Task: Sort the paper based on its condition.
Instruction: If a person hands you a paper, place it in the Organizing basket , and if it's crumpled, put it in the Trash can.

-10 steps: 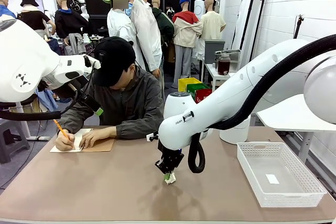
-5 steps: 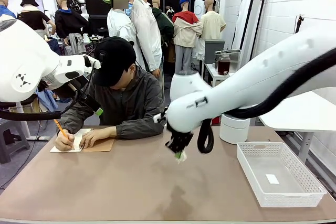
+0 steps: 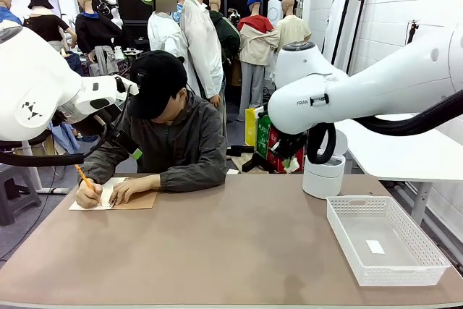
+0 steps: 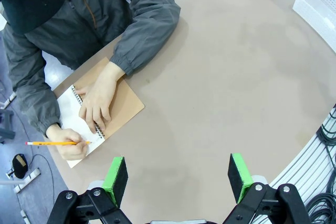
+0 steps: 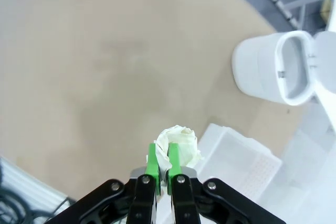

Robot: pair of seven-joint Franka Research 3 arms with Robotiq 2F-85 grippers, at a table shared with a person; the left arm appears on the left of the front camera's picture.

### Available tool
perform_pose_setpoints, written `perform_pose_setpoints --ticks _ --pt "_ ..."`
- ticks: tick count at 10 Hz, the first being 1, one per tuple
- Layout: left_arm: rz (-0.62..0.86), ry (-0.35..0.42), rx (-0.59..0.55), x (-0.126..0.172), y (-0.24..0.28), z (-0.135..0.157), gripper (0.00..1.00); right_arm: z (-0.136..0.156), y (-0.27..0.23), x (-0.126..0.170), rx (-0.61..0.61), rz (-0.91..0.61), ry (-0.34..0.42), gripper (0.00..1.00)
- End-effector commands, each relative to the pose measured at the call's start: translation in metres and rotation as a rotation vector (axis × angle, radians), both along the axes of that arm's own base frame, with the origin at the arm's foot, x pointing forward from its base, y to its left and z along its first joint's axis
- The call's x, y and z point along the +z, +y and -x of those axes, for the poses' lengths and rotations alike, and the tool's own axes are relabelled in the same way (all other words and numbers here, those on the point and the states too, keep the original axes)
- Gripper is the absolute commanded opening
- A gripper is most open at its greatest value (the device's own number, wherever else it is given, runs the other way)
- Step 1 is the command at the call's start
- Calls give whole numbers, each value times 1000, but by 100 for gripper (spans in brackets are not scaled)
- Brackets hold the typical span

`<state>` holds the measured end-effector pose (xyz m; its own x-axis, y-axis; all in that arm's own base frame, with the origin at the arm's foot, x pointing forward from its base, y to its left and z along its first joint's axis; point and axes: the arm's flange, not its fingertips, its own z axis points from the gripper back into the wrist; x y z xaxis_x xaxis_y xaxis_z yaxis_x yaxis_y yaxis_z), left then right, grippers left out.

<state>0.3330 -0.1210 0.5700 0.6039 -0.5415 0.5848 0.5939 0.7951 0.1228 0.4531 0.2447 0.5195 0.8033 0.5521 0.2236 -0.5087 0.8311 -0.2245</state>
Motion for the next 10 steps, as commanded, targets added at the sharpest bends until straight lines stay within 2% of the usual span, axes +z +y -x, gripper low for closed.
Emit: perform_pose_setpoints --ticks 1,2,3,7,8,10 --pt "-2 1 1 0 1 0 100 -15 3 2 -49 52 -24 8" --pt "-2 1 1 0 1 0 100 -10 3 7 -52 40 -71 8" --pt "-2 1 1 0 1 0 100 -10 -8 4 -16 18 -14 8" --pt "-2 1 1 0 1 0 100 -13 -7 6 -20 26 -27 8" --pt "-2 1 1 0 1 0 100 -25 -17 4 -117 5 -93 8" --pt "-2 1 1 0 1 0 100 -56 -41 7 -233 -37 -109 8"
